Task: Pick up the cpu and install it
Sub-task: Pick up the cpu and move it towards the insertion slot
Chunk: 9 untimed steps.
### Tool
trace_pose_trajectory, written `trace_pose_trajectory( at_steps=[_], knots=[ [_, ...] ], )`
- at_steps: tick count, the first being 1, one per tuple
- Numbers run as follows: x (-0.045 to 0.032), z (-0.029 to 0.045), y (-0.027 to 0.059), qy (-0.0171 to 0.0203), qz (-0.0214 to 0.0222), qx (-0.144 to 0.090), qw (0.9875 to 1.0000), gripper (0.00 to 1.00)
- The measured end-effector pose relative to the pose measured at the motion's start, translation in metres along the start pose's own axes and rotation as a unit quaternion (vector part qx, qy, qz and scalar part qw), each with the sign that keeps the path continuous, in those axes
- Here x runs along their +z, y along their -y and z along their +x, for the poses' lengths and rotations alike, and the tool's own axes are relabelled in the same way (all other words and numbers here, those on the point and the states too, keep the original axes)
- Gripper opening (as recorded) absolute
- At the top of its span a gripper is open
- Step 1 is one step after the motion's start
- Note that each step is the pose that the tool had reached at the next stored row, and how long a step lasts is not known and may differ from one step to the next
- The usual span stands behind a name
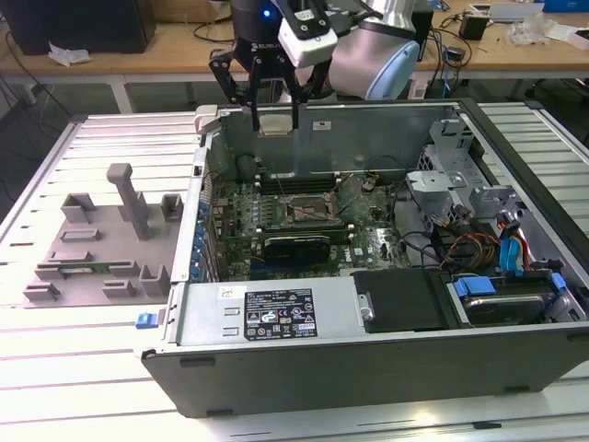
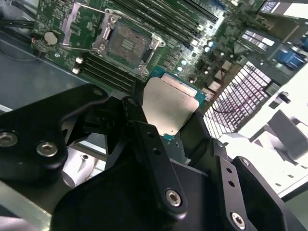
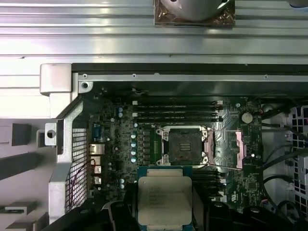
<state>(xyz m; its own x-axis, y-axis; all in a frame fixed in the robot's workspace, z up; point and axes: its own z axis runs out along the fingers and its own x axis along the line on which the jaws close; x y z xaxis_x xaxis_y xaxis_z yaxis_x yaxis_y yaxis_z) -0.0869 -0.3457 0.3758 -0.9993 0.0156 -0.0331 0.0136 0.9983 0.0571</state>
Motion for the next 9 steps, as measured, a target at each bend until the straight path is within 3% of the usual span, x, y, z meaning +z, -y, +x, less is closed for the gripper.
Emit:
trace_pose_trajectory(
  at_steps=[5,7,9],
  knots=[
    [0.0062,-0.0122,0.0002,-0.0005,0.0000,0.000,1.0000,0.55],
    [0.0126,-0.0201,0.0004,-0.0012,0.0000,0.000,1.0000,0.55],
    [0.0184,-0.0234,0.0007,-0.0018,0.0001,0.000,1.0000,0.55]
  ],
)
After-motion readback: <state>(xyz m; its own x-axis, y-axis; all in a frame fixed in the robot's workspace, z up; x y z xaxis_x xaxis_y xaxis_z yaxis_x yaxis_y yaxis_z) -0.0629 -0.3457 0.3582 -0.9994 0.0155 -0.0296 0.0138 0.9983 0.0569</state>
